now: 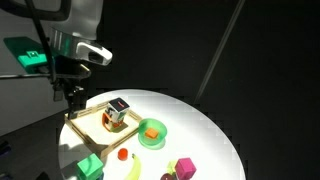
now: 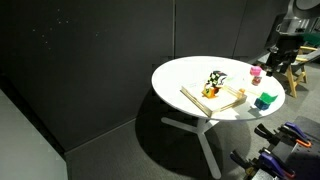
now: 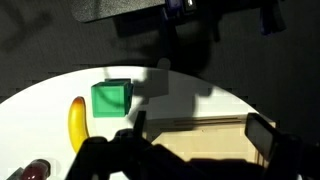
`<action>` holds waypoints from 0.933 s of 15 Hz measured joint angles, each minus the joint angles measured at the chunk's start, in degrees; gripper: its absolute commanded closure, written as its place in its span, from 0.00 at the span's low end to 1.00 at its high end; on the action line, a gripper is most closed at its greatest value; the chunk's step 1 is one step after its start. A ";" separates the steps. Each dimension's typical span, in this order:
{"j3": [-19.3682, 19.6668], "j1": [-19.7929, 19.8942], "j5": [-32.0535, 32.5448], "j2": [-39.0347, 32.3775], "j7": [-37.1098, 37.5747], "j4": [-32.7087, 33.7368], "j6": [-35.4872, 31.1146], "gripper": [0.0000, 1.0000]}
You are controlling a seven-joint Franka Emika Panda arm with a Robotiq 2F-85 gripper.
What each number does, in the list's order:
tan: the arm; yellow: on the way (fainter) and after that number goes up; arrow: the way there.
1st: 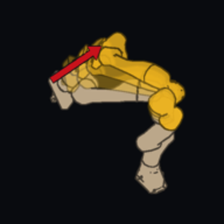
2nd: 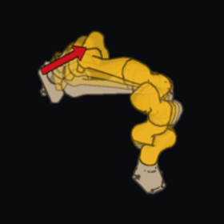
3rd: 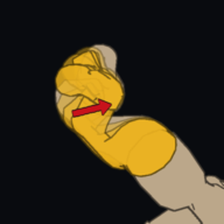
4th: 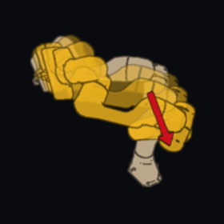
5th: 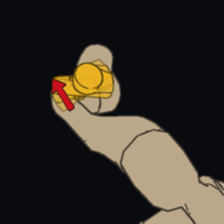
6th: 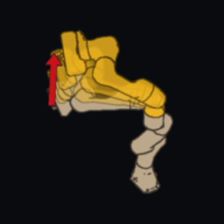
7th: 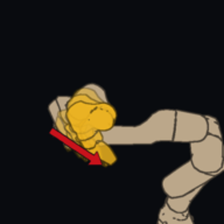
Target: Pick up the lime green block and put it on the blue block
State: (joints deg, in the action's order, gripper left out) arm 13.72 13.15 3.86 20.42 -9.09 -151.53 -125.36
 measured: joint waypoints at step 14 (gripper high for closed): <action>-5.80 0.94 1.45 16.44 10.08 -7.51 3.08 0.00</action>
State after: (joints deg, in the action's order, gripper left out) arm 7.93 14.09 5.31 36.86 0.99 -159.04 -122.28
